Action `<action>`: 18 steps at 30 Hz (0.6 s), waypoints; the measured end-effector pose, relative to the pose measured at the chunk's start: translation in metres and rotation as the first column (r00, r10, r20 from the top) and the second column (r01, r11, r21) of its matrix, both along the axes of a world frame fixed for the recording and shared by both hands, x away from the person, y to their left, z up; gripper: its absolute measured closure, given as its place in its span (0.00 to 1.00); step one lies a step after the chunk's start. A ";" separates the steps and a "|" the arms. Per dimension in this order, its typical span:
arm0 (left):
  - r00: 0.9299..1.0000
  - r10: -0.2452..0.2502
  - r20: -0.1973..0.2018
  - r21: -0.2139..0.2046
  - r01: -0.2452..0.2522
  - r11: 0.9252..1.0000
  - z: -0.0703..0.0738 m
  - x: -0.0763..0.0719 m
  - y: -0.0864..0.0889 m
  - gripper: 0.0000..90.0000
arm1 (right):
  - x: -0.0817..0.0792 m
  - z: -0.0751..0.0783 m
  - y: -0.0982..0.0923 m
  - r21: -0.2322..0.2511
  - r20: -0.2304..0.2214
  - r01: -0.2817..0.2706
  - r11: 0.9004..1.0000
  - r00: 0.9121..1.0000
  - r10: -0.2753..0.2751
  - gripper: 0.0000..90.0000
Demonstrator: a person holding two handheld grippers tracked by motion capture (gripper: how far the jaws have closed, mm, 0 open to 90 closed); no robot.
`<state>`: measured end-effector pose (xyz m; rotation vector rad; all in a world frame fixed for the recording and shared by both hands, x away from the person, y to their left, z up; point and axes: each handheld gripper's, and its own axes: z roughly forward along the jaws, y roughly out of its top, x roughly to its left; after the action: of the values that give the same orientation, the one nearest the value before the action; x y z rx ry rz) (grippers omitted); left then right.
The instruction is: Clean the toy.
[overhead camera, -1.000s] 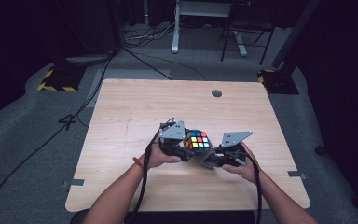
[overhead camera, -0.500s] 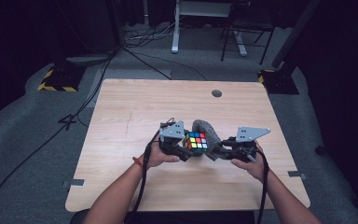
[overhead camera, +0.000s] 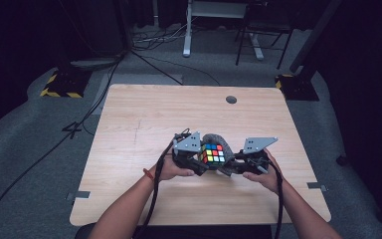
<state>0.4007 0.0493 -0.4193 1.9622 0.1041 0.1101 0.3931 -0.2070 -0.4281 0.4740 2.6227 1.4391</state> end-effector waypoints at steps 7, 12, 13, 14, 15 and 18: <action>1.000 0.017 -0.002 0.006 -0.017 1.000 -0.001 0.004 0.004 0.37 | 0.007 -0.015 0.003 -0.130 -0.046 -0.010 0.992 0.999 0.004 0.83; 1.000 0.021 -0.002 0.023 -0.021 1.000 -0.002 0.004 0.005 0.37 | 0.017 -0.022 -0.006 -0.196 -0.074 0.036 0.980 0.996 -0.051 0.82; 1.000 0.022 -0.002 0.029 -0.022 0.999 -0.002 0.004 0.005 0.37 | 0.019 -0.024 -0.009 -0.210 -0.077 0.044 0.977 0.995 -0.062 0.82; 1.000 0.022 0.003 0.040 -0.022 0.999 -0.002 0.004 0.005 0.37 | 0.021 -0.025 -0.011 -0.227 -0.086 0.047 0.973 0.994 -0.068 0.81; 1.000 0.021 0.003 0.046 -0.021 0.999 -0.003 0.003 0.004 0.37 | 0.022 -0.027 -0.012 -0.246 -0.090 0.047 0.968 0.993 -0.072 0.81; 1.000 0.019 0.006 0.082 -0.020 0.996 -0.005 0.003 0.003 0.37 | 0.024 -0.029 -0.016 -0.292 -0.097 0.040 0.956 0.993 -0.071 0.79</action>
<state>0.4038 0.0528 -0.4243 2.0430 0.1168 0.1340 0.4168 -0.2226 -0.4576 0.5971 2.8134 1.0142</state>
